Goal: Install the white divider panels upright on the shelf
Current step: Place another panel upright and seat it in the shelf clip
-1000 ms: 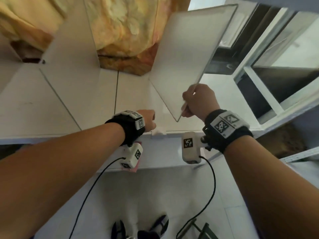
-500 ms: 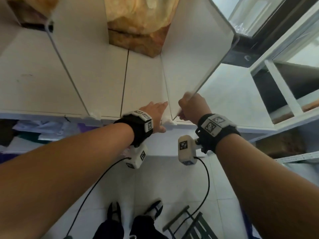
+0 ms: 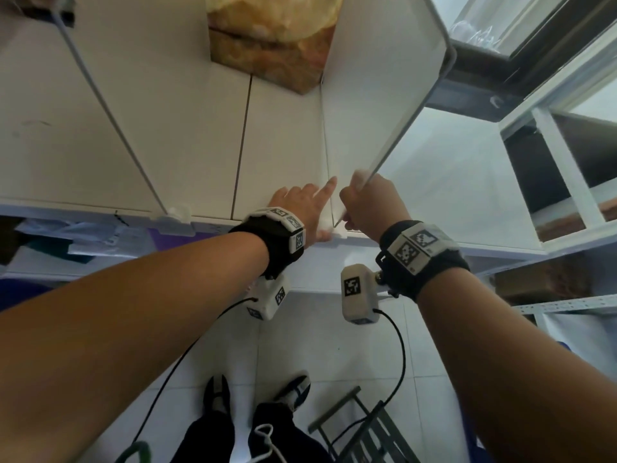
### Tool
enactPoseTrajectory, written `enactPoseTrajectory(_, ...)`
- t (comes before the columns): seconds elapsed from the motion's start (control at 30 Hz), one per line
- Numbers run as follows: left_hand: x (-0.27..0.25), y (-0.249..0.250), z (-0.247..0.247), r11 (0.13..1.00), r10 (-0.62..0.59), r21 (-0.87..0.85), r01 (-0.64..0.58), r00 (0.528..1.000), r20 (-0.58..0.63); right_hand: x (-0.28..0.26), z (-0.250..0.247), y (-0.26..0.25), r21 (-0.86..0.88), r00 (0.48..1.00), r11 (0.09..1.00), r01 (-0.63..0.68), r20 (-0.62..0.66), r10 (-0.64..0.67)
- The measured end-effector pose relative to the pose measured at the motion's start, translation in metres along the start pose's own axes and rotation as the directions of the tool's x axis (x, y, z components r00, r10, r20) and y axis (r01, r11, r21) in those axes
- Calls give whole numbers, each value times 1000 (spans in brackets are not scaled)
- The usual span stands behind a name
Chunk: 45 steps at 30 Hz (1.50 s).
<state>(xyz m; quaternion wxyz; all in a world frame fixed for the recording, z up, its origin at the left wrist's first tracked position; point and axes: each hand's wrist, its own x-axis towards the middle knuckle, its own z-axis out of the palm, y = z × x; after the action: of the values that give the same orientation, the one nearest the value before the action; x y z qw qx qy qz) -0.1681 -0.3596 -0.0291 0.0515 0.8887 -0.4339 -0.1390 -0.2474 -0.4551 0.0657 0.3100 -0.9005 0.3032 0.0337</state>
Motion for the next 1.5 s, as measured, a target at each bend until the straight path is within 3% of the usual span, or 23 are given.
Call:
enactPoseTrajectory(0.37,1,1,5,1000,3,11,-3,1000,0,1,-2,8,8,1000,1000,-27,15,27)
enactPoseTrajectory(0.6,4,3,2,1000,6,10,-6,999,35,6,-3,8,-208,983,978,-34,167,69)
enactPoseTrajectory(0.87,4,7,10,1000,-18,18,18,999,-28,4,0,11,-247,986,968,-39,146,76)
enactPoseTrajectory(0.93,5,7,9,1000,-18,25,19,999,-30,4,2,16,-322,989,947,8,145,41)
enactPoseTrajectory(1.07,6,6,7,999,-5,36,6,1000,-9,5,0,22,-551,974,820,151,226,-27)
enactPoseTrajectory(1.13,6,6,7,999,5,40,-4,1000,-8,6,0,25,-531,976,838,127,218,-9)
enactPoseTrajectory(1.27,5,4,7,999,21,30,-21,1000,-15,7,0,30,-642,965,732,229,251,-81)
enactPoseTrajectory(1.5,3,4,6,1000,23,19,-23,1000,-15,7,4,28,-681,957,676,281,249,-147)
